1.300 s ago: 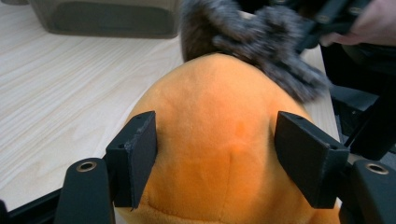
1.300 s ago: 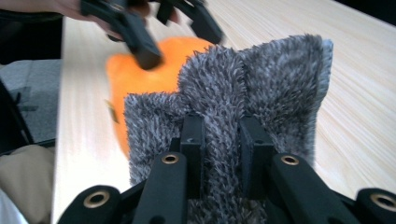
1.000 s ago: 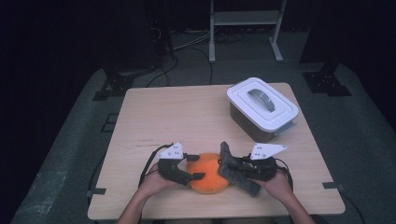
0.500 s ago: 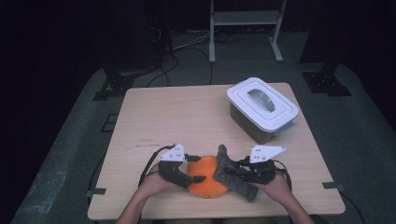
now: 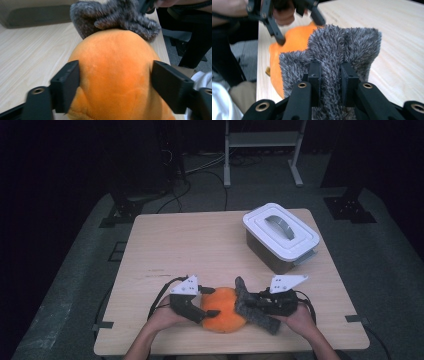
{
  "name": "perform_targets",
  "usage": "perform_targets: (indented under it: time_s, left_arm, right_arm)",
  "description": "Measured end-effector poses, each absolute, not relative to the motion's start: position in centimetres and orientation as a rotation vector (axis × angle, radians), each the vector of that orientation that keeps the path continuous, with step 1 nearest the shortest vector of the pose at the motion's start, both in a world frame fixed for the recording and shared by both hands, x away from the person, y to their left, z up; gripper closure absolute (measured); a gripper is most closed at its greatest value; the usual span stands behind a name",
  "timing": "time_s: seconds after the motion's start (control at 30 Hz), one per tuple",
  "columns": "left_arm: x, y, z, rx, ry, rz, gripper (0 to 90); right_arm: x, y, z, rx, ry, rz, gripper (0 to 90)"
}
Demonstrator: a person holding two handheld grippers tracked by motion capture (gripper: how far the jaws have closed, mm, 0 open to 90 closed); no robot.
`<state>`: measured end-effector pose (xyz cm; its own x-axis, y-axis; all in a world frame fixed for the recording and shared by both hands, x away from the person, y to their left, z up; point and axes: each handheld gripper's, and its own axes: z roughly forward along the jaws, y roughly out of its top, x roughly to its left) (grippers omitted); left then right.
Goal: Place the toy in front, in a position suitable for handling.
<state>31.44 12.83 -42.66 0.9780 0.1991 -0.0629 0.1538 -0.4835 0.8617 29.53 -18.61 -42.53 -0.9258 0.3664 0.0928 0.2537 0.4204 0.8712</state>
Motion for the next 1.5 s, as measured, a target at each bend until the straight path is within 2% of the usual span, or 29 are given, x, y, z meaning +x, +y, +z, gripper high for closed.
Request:
perform_targets:
  time_s: [0.2, 0.23, 0.27, 0.37, 0.47, 0.57, 0.7, 0.77, 1.2, 1.33, 1.5]
  left_arm:
    - [31.8, 13.3, -42.3, 2.073, 0.292, 0.037, 14.6]
    - [31.8, 13.2, -42.4, 2.086, 0.315, 0.039, 10.9]
    - [32.0, 13.2, -42.5, 2.101, 0.343, 0.02, 8.0]
    - [32.3, 12.9, -43.3, 2.104, 0.371, -0.073, 7.6]
    - [32.0, 12.7, -43.3, 2.118, 0.335, -0.042, 16.6]
    - [31.5, 12.7, -42.6, 2.134, 0.26, 0.067, 30.6]
    - [30.6, 11.6, -41.9, 2.126, 0.15, 0.234, 35.7]
    - [30.5, 11.4, -41.7, 2.138, 0.126, 0.29, 36.1]
    - [30.6, 11.9, -42.4, 2.127, 0.132, 0.224, 32.3]
    - [30.4, 11.7, -42.5, 2.121, 0.118, 0.216, 31.2]
    - [30.6, 11.8, -42.6, 2.12, 0.13, 0.201, 30.6]
  right_arm:
    - [29.3, -18.9, -42.9, 0.501, 2.608, 1.539, 72.9]
    - [29.2, -18.9, -43.0, 0.485, 2.616, 1.538, 73.0]
    - [29.2, -18.9, -42.9, 0.476, 2.626, 1.532, 73.1]
    - [29.1, -19.0, -43.0, 0.459, 2.642, 1.528, 73.1]
    - [29.2, -19.0, -42.8, 0.477, 2.641, 1.539, 73.2]
    - [29.3, -19.1, -42.3, 0.501, 2.599, 1.587, 73.8]
    - [29.2, -18.8, -41.3, 0.511, 2.49, 1.658, 73.9]
    - [29.2, -18.5, -41.0, 0.512, 2.468, 1.651, 73.7]
    - [29.8, -20.1, -42.3, 0.597, 2.531, 1.571, 73.2]
    - [29.2, -18.9, -41.3, 0.53, 2.476, 1.639, 73.1]
    - [29.7, -18.5, -41.8, 0.532, 2.502, 1.597, 73.0]
